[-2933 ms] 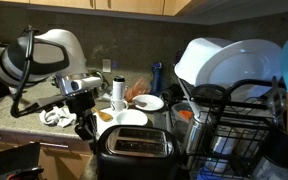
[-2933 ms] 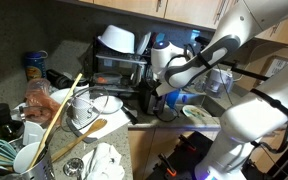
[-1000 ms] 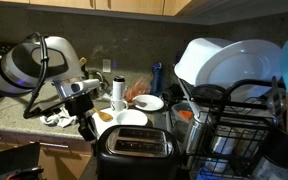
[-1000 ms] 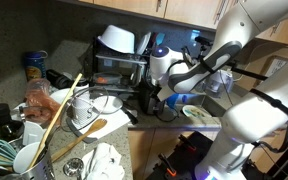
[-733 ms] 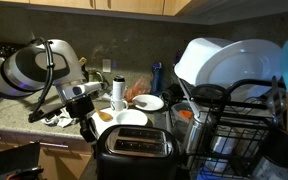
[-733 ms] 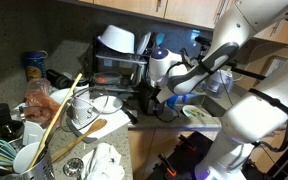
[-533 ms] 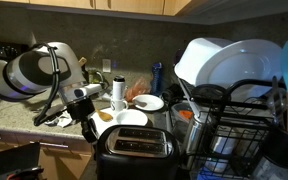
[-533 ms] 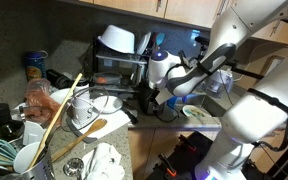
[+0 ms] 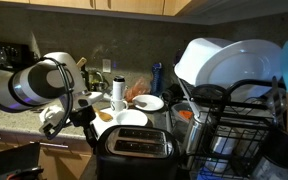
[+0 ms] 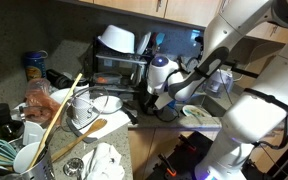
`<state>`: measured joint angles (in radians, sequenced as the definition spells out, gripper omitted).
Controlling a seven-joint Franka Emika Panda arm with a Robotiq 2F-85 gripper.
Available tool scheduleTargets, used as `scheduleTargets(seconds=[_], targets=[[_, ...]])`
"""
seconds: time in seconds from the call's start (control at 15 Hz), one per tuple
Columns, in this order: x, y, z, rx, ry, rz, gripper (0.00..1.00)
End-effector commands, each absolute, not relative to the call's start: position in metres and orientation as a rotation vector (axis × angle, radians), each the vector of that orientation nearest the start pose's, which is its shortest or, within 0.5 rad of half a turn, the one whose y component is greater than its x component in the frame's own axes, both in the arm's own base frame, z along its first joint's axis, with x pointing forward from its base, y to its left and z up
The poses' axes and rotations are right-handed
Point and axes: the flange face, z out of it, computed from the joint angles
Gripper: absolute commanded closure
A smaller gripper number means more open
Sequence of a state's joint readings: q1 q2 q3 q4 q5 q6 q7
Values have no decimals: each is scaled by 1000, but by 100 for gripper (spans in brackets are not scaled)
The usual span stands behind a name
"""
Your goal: Push the lever on the toaster downwards
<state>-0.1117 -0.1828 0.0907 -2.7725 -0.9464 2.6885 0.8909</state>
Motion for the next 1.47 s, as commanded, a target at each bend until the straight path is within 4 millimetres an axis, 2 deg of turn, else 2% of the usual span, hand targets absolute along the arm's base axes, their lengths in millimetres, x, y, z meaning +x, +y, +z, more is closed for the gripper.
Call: scheduleTargets(seconds=[0.0,0.33,0.67,0.93,1.13,1.4], targets=[[383,8,261,-3456,79,-465,100],[390,13,257,-3349,104,-411,100],[394,11,277,-3239,200,-319,100],[389,5,313,-3137,234,-277,100],[394,-1,348,-3115,222,-268,100],[405,1,391,-3088,179,-251,100]])
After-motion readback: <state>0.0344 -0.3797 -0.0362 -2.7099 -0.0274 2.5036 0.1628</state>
